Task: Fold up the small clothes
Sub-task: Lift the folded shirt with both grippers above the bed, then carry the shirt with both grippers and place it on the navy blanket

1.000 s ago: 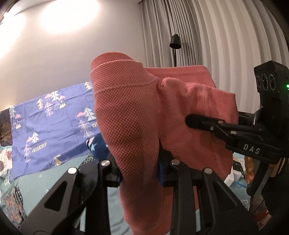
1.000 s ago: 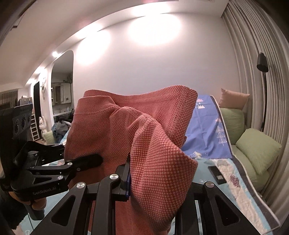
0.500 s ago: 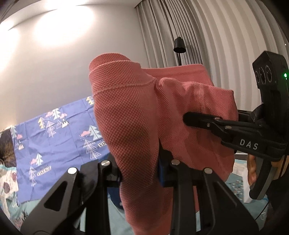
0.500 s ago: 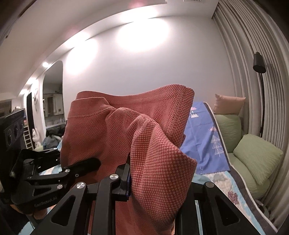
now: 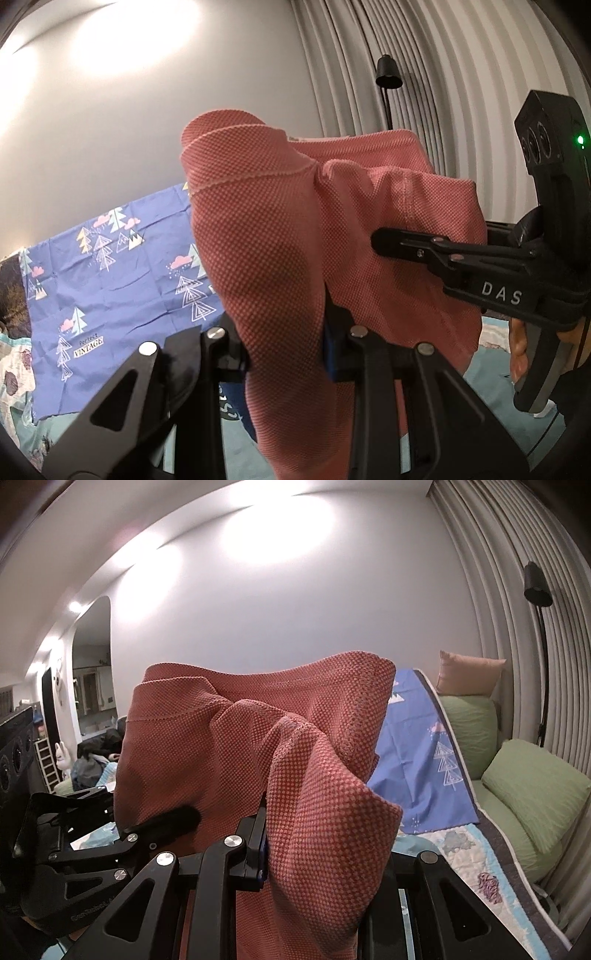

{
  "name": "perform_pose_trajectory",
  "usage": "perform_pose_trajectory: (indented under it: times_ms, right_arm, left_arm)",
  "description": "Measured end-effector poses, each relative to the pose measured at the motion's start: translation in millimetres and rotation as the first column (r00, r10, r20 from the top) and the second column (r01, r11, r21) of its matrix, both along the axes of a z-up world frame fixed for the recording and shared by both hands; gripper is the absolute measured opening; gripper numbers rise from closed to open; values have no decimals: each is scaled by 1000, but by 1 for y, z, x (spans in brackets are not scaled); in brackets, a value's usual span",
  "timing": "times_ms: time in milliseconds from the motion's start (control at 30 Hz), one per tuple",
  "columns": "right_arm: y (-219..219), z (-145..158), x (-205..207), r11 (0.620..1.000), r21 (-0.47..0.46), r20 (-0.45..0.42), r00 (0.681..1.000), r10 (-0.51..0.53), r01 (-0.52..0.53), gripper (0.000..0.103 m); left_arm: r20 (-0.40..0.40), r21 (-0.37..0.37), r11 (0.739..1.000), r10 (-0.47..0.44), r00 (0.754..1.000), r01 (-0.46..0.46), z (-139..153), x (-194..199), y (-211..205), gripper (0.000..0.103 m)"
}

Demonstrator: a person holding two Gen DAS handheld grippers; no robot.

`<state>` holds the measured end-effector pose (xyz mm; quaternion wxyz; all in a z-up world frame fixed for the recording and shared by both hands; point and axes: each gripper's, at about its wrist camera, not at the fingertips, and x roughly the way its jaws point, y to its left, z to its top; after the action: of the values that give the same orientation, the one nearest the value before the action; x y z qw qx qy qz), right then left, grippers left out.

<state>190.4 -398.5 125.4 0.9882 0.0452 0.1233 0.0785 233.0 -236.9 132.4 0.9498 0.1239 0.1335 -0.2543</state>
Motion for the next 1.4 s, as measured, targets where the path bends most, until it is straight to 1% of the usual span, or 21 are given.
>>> perform_pose_trajectory:
  times_ms: [267, 400, 500, 567, 633, 700, 733, 767, 800, 833, 900, 933, 967, 1000, 1067, 1100, 1167, 1233, 1300, 1367, 1400]
  right_arm:
    - [6, -19, 59, 999, -34, -65, 998, -15, 12, 22]
    - [5, -31, 99, 1000, -27, -104, 994, -18, 15, 22]
    - [1, -50, 139, 1000, -17, -157, 987, -23, 20, 22]
    - [-1, -68, 173, 1000, -13, -231, 972, -29, 27, 24]
    - [-5, -93, 209, 998, -20, -326, 943, -64, 61, 27]
    - [-8, -118, 235, 993, -59, -389, 914, -116, 101, 29]
    - [-9, -134, 248, 986, -106, -422, 892, -162, 129, 30]
    - [-11, -146, 256, 980, -136, -444, 876, -189, 143, 34]
    - [-15, -158, 263, 980, -142, -465, 864, -193, 143, 42]
    - [-21, -168, 267, 981, -122, -474, 859, -192, 151, 44]
    - [-34, -176, 268, 984, -55, -483, 858, -176, 171, 51]
    - [-41, -178, 267, 984, -11, -496, 854, -159, 176, 52]
    - [-47, -179, 269, 984, 17, -508, 849, -146, 180, 56]
    - [-53, -179, 267, 980, 51, -524, 841, -136, 190, 61]
    - [-58, -176, 265, 976, 87, -532, 838, -122, 198, 65]
    - [-61, -173, 260, 975, 98, -527, 842, -119, 199, 65]
    - [-62, -162, 244, 973, 76, -501, 852, -151, 218, 67]
    - [-57, -148, 221, 976, 29, -469, 865, -179, 217, 67]
    - [-48, -134, 191, 976, -35, -431, 878, -209, 215, 67]
    - [-38, -122, 162, 978, -79, -398, 893, -208, 193, 67]
    - [-30, -115, 144, 980, -96, -380, 903, -198, 174, 67]
  left_arm:
    - [-53, 6, 1000, 24, 998, -24, -23, 53, -2, 32]
    - [-64, 35, 998, 46, 997, -44, -39, 86, -6, 32]
    - [-89, 72, 995, 70, 993, -64, -58, 121, -14, 32]
    - [-118, 118, 989, 102, 988, -88, -78, 148, -21, 34]
    - [-155, 177, 977, 150, 976, -122, -106, 175, -28, 39]
    - [-190, 240, 959, 201, 961, -153, -139, 198, -34, 41]
    - [-198, 261, 951, 218, 956, -164, -152, 204, -36, 42]
    - [-196, 246, 955, 219, 956, -168, -163, 208, -34, 43]
    - [-195, 213, 962, 212, 958, -170, -167, 208, -30, 45]
    - [-206, 170, 972, 199, 958, -165, -168, 208, -27, 46]
    - [-243, 107, 982, 179, 953, -157, -170, 211, -20, 48]
    - [-251, 94, 983, 174, 952, -155, -172, 211, -19, 51]
    - [-253, 89, 984, 172, 952, -154, -173, 212, -18, 52]
    - [-257, 82, 984, 175, 950, -159, -173, 213, -18, 56]
    - [-269, 76, 982, 185, 945, -171, -171, 210, -15, 59]
    - [-265, 79, 981, 190, 945, -175, -173, 210, -13, 60]
    - [-249, 95, 978, 202, 947, -183, -167, 201, -9, 61]
    - [-257, 102, 978, 200, 946, -179, -161, 197, -4, 62]
    - [-260, 105, 977, 207, 943, -185, -153, 180, 0, 63]
    - [-259, 110, 974, 219, 941, -196, -144, 162, 4, 68]
    - [-261, 104, 974, 221, 940, -201, -138, 151, 6, 73]
